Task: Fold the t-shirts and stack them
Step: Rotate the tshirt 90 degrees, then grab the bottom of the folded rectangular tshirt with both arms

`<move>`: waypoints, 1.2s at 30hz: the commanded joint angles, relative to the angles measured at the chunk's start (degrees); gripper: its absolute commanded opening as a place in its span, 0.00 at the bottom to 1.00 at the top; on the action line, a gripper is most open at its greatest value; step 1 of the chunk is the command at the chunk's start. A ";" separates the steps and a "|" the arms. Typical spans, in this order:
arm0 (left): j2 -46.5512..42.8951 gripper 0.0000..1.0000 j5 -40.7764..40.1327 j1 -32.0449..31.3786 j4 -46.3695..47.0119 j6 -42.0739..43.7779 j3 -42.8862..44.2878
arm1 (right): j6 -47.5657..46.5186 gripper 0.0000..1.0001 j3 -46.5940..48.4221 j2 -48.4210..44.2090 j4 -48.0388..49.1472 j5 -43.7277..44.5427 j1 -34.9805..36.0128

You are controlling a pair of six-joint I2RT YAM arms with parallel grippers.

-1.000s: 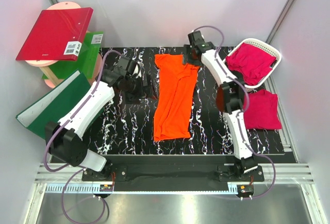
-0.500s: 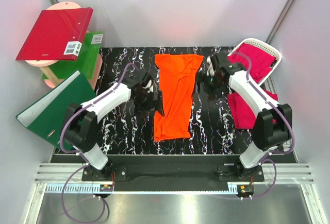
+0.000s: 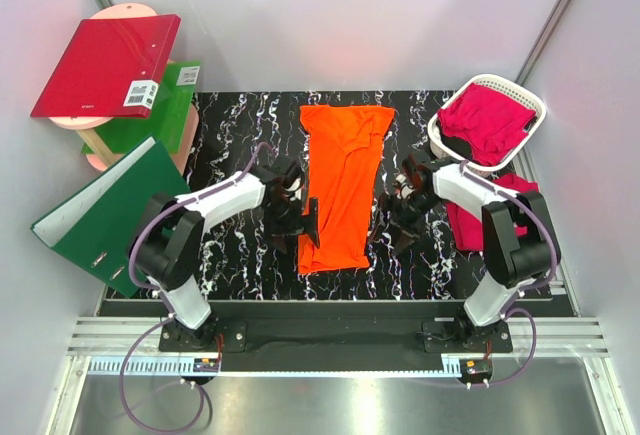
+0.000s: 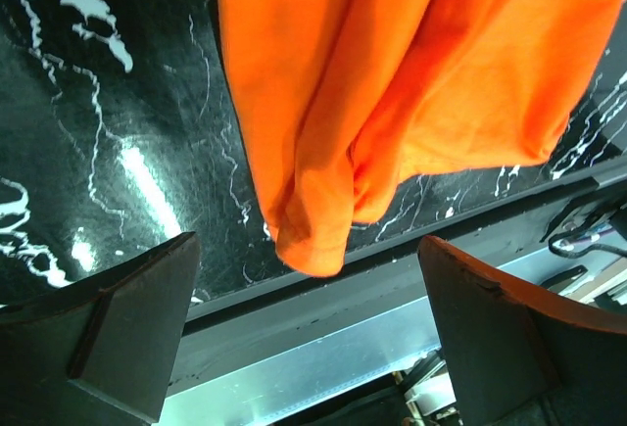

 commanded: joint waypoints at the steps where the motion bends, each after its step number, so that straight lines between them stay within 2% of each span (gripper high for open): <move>1: 1.77 0.99 0.67 -0.60 2.68 -1.33 1.93 | 1.51 0.77 -0.56 3.06 4.53 -4.23 1.69; 8: 3.62 0.99 1.37 -0.60 2.60 -1.60 6.50 | 2.65 0.77 -3.37 9.21 12.60 -3.79 5.38; 15: 3.36 0.99 1.20 -0.51 1.98 -0.90 7.03 | 2.57 0.73 -1.18 15.90 14.64 -2.65 8.02; 18: 3.18 0.99 0.93 -0.16 1.54 -0.54 7.99 | 2.74 0.51 0.31 18.18 15.43 -3.17 8.37; 19: 3.10 0.99 0.93 -0.07 1.45 -0.46 8.26 | 2.92 0.40 1.10 18.62 15.35 -3.09 8.28; 20: 3.01 0.99 0.84 0.19 1.19 -0.19 8.69 | 3.01 0.18 1.45 19.06 14.74 -2.74 8.46; 23: 3.10 0.99 0.93 0.72 0.93 0.33 9.40 | 2.83 0.00 2.77 18.28 10.89 0.15 8.46; 31: 4.24 0.99 0.93 1.60 0.31 1.91 10.10 | 1.42 0.00 3.92 10.64 -4.14 7.27 8.46; 35: 5.38 0.99 1.37 1.77 0.14 2.71 10.81 | 3.00 0.01 0.94 8.08 -5.04 9.12 8.46; 36: 5.55 0.99 1.55 1.77 0.05 2.80 10.98 | 2.83 0.05 0.41 8.43 -4.96 9.22 8.37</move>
